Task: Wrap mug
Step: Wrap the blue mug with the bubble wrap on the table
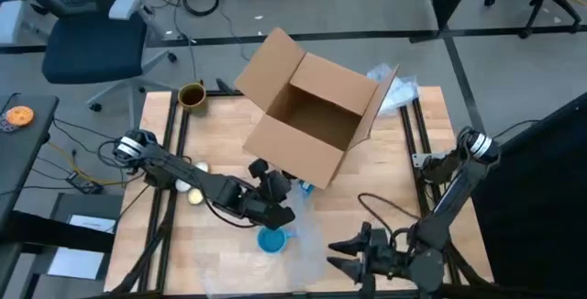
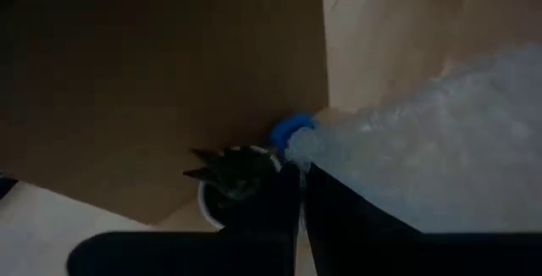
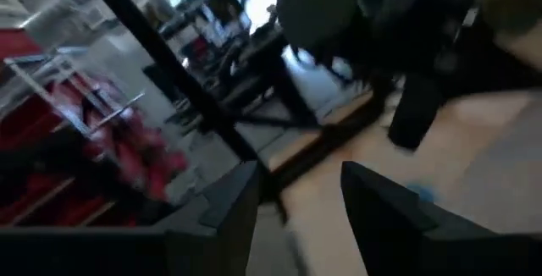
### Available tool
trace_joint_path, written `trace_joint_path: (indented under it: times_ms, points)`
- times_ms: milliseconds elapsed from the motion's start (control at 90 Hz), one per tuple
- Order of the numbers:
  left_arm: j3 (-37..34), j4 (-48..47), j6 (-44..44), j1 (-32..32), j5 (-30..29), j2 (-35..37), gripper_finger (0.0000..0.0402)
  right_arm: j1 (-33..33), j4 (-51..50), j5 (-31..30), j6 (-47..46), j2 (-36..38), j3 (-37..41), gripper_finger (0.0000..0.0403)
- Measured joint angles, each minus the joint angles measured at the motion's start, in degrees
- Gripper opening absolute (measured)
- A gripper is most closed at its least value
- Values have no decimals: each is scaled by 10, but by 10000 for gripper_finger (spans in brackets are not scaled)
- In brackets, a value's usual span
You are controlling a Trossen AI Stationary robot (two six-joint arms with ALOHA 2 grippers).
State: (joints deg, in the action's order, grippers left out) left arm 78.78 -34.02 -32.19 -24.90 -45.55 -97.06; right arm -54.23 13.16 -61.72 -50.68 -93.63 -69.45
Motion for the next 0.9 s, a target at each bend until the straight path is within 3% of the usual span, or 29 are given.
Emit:
trace_joint_path:
  times_ms: [100, 189, 711, 900]
  points:
    - [0, 17, 19, -6, 1, 0, 0, 12, -156, 68, -152, 7, 0, 148]
    - [0, 14, 20, -9, 1, 0, 0, 20, -243, 111, -217, 10, 0, 148]
    - [0, -1, 20, -15, 4, 0, 0, 22, -466, 216, -296, 100, 0, 148]
    - [0, -2, 18, -15, 4, 0, 0, 32, -417, 260, -313, 74, 0, 149]
